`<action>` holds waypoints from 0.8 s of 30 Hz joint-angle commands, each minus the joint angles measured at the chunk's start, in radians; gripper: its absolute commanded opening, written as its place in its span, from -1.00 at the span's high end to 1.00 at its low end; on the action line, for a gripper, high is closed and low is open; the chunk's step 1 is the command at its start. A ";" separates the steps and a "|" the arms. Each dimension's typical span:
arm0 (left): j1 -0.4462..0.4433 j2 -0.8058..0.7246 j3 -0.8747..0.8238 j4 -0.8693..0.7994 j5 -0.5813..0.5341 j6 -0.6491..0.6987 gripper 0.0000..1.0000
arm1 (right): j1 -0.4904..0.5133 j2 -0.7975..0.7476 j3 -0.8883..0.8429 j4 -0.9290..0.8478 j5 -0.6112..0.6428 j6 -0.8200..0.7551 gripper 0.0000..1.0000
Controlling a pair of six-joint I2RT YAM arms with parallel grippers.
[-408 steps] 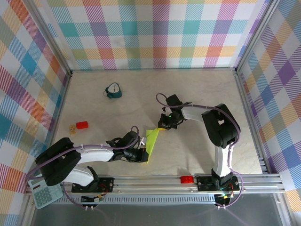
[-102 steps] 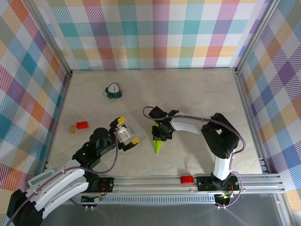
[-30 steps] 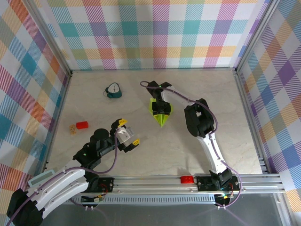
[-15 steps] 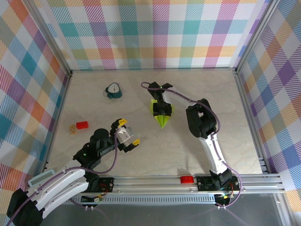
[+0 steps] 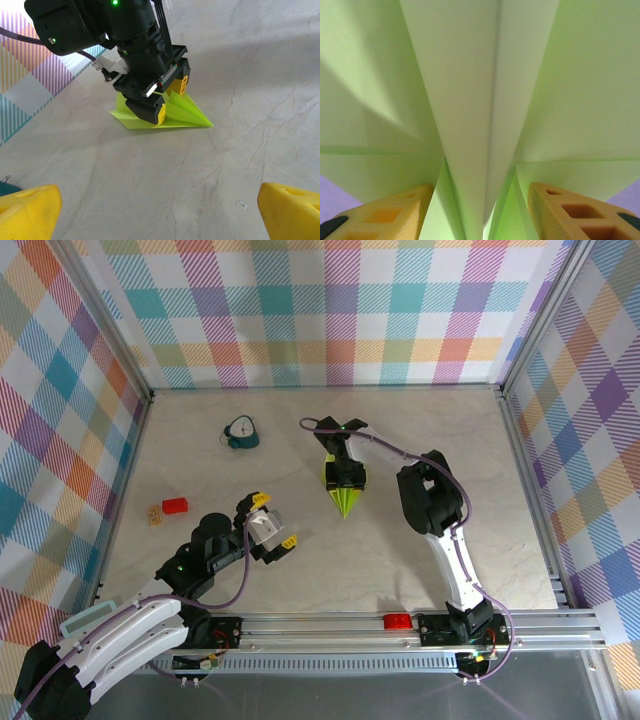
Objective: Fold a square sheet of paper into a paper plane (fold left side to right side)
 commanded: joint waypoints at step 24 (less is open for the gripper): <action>0.007 -0.007 -0.009 0.029 0.005 0.006 -0.99 | -0.068 -0.760 -0.537 0.119 0.128 -0.181 -0.64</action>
